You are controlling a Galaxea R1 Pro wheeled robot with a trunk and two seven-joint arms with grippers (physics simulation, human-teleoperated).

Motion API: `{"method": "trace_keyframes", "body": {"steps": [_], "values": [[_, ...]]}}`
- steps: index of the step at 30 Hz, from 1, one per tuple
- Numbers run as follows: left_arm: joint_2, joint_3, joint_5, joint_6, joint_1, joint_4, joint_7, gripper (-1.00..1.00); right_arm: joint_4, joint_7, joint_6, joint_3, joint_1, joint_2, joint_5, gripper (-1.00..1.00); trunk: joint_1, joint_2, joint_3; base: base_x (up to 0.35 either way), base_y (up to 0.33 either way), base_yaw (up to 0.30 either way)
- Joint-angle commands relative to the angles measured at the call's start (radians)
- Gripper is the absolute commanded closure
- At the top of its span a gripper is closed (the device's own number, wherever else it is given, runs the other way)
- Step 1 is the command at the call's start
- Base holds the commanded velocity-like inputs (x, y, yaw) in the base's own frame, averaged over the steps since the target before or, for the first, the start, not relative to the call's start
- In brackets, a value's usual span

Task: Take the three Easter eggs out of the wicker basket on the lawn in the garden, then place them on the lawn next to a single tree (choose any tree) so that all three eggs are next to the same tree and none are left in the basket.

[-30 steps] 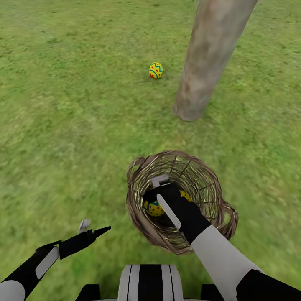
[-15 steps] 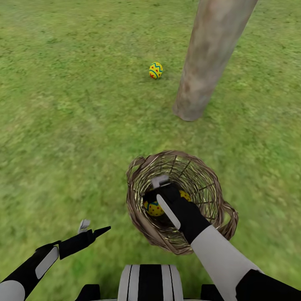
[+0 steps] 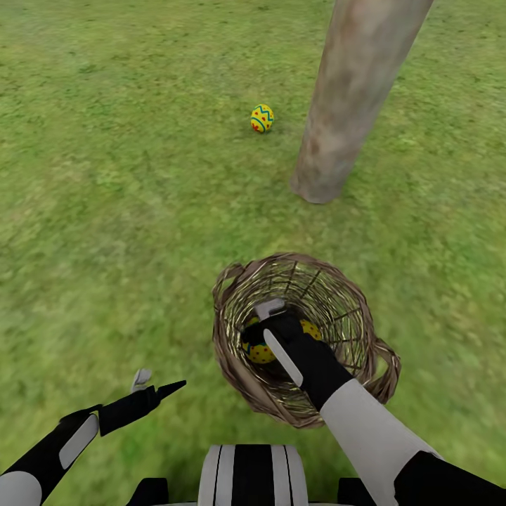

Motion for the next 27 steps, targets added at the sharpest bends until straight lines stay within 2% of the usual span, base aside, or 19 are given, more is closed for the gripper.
{"method": "trace_keyframes", "body": {"steps": [1, 13, 22, 27], "values": [[0.001, -0.005, 0.011, 0.009, -0.001, 0.000, 0.000, -1.00, 0.000, -0.010, 0.002, 0.001, -0.002, 0.000, -0.010, -1.00, 0.000, 0.000, -0.001, 0.000, 0.000, 0.000], [0.001, -0.005, 0.011, 0.010, -0.001, 0.000, 0.000, -1.00, 0.043, -0.010, 0.002, 0.001, -0.042, 0.000, -0.010, -1.00, 0.000, 0.000, -0.001, 0.000, 0.000, 0.000], [0.000, -0.005, 0.011, 0.010, -0.001, 0.000, 0.000, -1.00, 0.119, -0.010, 0.000, 0.001, -0.089, 0.000, -0.015, -1.00, 0.000, 0.000, -0.001, 0.000, 0.000, 0.000], [-0.001, -0.006, 0.010, 0.009, -0.001, 0.000, 0.000, -1.00, 0.165, -0.009, -0.030, 0.000, -0.103, 0.000, -0.019, -1.00, 0.000, 0.000, -0.001, 0.000, 0.000, 0.000]]}}
